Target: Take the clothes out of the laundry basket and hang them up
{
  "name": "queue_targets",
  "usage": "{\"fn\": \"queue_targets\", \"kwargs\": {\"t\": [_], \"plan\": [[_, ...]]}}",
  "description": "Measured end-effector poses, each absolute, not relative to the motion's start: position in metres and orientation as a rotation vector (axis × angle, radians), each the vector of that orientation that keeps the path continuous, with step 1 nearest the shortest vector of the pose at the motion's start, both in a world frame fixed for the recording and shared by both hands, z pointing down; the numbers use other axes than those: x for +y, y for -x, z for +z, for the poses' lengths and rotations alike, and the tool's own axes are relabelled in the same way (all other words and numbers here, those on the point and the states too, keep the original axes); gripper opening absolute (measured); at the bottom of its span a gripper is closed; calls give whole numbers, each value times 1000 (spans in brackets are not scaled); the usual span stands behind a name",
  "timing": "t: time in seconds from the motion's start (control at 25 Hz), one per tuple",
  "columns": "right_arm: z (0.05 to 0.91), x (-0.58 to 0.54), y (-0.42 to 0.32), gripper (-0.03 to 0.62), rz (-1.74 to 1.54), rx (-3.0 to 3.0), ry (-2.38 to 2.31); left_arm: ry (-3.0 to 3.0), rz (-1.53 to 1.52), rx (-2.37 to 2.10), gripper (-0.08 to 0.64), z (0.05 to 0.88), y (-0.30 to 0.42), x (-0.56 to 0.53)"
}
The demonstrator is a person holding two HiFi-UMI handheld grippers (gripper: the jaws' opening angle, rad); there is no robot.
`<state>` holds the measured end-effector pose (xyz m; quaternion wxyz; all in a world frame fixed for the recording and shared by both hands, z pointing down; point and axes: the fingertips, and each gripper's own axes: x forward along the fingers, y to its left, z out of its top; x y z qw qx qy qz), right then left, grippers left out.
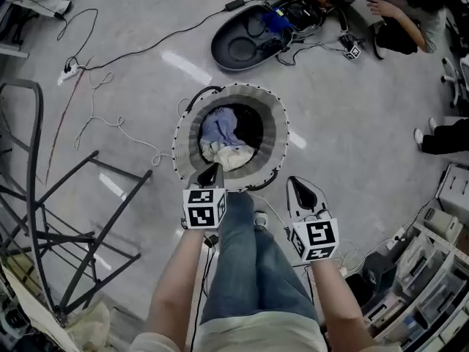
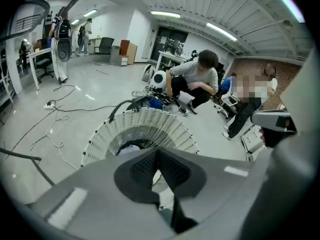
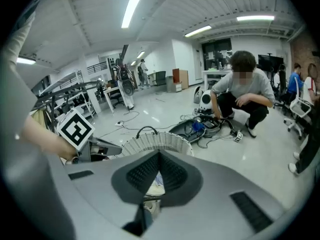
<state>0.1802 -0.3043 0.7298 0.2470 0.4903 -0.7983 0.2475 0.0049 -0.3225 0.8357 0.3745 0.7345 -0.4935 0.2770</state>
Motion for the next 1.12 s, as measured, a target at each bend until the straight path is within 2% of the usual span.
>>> {"fn": "queue_targets", "kwargs": {"t": [0.24, 0.32, 0.48, 0.52, 0.68, 0.88, 1.12], "plan": [[793, -317, -177, 2, 736, -2130, -1329, -1870, 855, -1108, 20, 933, -17, -331], [813, -321, -179, 2, 752, -2115, -1340, -1871, 922, -1047, 80, 968, -22, -329], [848, -321, -190, 2, 778, -2079, -1338, -1789, 1003, -899, 123, 1034, -31, -318], [856, -320, -192, 2, 783, -2072, -1335, -1744, 985, -889, 178, 1047, -31, -321], [881, -320, -200, 2, 792, -2060, -1330, -1660, 1026, -929, 193, 1094, -22, -341], [901, -323, -208, 2, 821, -2053, -1353, -1622, 1161, -805, 275, 1149, -27, -325], [916, -333, -211, 2, 837, -2050, -1394, -1471, 1154, -801, 284, 1195, -14, -312]]}}
